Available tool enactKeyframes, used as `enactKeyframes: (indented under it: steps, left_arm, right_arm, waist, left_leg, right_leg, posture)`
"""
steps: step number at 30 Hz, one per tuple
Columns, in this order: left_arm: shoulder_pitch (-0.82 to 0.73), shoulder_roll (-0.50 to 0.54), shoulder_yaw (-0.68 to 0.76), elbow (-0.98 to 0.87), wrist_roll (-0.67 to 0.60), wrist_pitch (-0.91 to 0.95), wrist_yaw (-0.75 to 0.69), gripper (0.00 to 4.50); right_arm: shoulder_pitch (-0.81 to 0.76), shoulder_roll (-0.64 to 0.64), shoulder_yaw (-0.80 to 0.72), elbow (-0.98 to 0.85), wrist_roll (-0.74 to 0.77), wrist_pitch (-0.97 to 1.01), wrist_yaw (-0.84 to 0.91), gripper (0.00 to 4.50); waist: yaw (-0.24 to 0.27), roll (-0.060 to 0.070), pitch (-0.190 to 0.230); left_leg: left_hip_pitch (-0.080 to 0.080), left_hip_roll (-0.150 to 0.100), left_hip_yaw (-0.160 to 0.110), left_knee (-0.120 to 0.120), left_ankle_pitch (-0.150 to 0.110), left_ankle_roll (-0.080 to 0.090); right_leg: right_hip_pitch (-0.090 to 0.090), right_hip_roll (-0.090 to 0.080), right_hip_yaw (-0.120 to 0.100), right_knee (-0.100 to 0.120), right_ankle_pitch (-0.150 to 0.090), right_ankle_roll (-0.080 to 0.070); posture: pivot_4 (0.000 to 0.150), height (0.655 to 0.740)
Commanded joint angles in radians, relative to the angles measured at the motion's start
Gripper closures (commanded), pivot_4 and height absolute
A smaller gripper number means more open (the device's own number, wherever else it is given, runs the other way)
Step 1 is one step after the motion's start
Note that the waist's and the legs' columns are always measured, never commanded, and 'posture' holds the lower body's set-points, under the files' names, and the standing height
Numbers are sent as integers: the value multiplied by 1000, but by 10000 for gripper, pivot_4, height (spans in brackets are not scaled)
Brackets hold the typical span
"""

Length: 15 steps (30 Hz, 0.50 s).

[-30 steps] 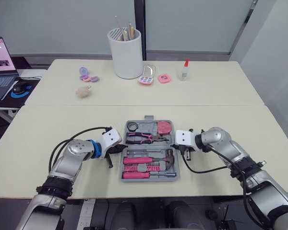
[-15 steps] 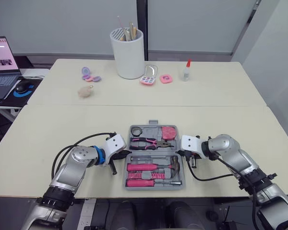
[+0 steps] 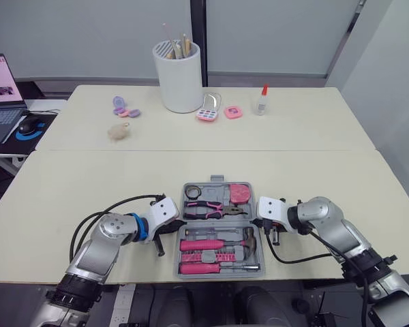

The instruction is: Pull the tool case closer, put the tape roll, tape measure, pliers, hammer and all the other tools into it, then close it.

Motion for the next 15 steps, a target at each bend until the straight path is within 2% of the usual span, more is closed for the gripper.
enactKeyframes:
  steps: [1, 10, 15]
  left_arm:
    - [37, -24, -74, -21, -12, 5, -21, 45000]
    - [24, -19, -56, 7, -1, -12, 3, 45000]
    - [28, 11, -18, 11, -20, -13, 2, 45000]
  right_arm:
    - [-7, 29, 29, -69, 45, -19, 18, 44879]
    - [-10, 24, 11, -45, 38, -34, -9, 44879]
    - [-22, -26, -58, -18, 64, -20, -12, 44879]
  waist:
    - [0, 0, 0]
    - [0, 0, -1]
    - [0, 0, -1]
  left_leg:
    - [0, 0, 0, 0, 0, 0]
    - [0, 0, 0, 0, 0, 0]
    - [0, 0, 0, 0, 0, 0]
  right_leg:
    - [0, 0, 0, 0, 0, 0]
    - [0, 0, 0, 0, 0, 0]
    - [0, 0, 0, 0, 0, 0]
  posture:
    - [1500, 7400]
    - [1500, 7400]
    - [1500, 7400]
